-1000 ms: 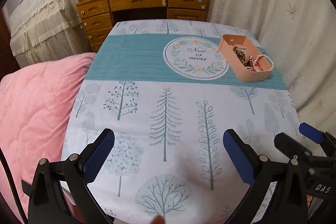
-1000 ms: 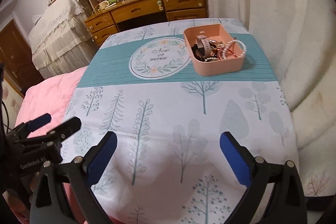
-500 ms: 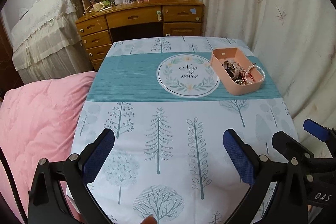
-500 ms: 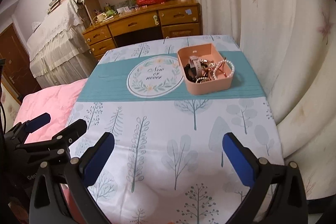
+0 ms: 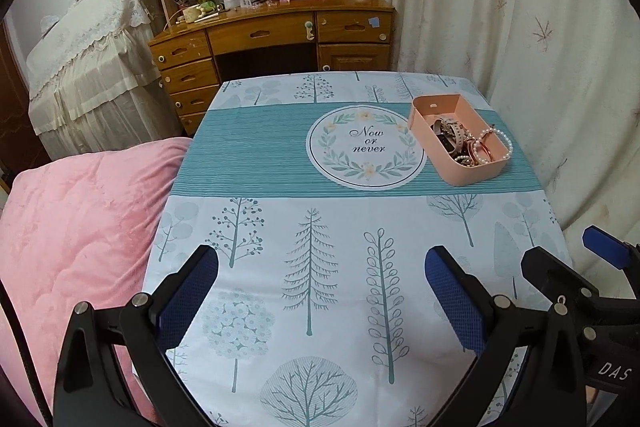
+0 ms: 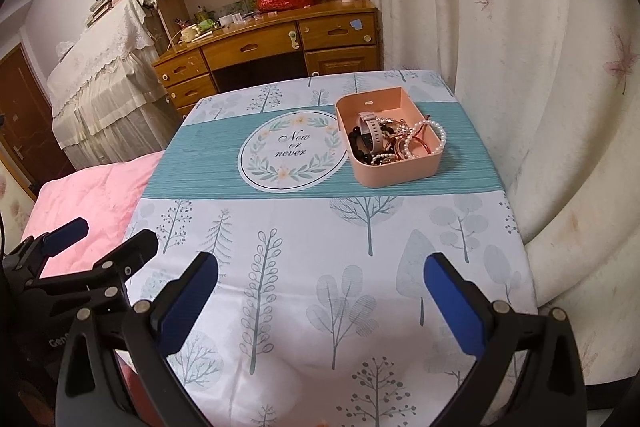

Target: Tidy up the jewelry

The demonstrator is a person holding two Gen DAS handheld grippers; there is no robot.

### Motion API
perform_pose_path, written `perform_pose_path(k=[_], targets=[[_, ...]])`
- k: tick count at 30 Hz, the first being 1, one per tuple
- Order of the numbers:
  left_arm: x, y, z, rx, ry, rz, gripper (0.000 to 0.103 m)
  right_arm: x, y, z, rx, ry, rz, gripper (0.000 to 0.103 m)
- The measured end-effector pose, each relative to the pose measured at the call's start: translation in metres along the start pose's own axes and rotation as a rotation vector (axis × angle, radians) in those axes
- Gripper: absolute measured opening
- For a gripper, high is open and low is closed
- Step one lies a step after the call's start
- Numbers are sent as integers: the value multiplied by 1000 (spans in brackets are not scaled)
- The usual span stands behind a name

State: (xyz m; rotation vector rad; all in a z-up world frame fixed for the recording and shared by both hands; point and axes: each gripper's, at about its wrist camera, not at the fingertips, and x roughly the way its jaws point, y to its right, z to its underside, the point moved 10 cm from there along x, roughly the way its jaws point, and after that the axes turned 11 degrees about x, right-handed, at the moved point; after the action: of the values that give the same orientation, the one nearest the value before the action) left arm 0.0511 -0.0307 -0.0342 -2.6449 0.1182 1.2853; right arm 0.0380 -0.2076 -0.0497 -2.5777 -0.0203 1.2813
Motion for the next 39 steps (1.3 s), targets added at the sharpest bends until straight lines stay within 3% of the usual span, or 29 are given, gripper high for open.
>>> perform_pose_path(k=[8, 39], targets=[[4, 5, 6, -13, -25, 41, 102, -2, 4, 5, 1, 2, 19, 103], [-3, 1, 8, -2, -18, 0, 102, -4, 6, 6, -18, 9, 50, 103]])
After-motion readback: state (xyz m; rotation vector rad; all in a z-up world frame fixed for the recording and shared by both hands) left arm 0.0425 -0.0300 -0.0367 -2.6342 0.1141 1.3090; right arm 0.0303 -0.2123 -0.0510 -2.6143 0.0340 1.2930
